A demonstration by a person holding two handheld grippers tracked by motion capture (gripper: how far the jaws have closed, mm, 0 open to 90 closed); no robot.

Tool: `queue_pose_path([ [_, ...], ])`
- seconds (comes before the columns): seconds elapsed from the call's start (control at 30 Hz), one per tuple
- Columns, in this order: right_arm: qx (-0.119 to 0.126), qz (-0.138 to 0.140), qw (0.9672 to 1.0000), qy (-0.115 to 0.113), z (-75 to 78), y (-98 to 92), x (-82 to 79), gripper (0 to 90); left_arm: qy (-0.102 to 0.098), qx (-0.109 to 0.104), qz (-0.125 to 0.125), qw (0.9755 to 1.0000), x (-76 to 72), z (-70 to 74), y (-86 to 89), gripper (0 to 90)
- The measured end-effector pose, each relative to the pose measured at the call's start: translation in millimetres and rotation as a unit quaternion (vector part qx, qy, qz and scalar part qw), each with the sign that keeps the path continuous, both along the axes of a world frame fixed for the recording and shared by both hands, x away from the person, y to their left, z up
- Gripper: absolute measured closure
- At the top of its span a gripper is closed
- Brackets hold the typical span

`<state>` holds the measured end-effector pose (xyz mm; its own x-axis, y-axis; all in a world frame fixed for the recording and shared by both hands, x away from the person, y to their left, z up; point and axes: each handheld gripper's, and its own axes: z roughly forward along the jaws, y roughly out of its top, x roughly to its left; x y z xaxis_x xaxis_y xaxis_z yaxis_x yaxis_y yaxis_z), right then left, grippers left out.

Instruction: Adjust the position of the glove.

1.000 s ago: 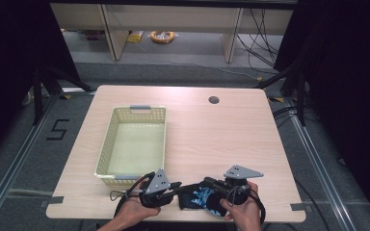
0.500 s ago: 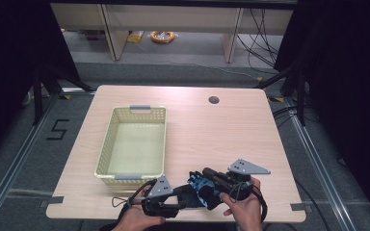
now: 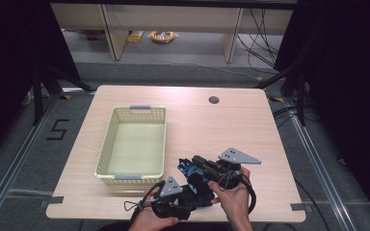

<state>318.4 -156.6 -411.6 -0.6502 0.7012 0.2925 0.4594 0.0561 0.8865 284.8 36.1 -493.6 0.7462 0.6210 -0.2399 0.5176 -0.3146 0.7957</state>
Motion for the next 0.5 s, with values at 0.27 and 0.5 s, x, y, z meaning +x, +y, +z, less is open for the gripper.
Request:
queue_pose_path([
  [0.27, 0.001, 0.011, 0.9999, 0.007, -2.3, 9.4, -1.6, 88.0, -0.017, -0.015, 0.029, 0.9993, 7.1, 3.2, 2.1, 46.6],
  [0.5, 0.017, -0.005, 0.9996, 0.020, -5.5, -7.2, -14.5, 88.0, -0.038, -0.017, 0.010, 0.9991, 6.6, 6.1, 18.8, 72.6],
])
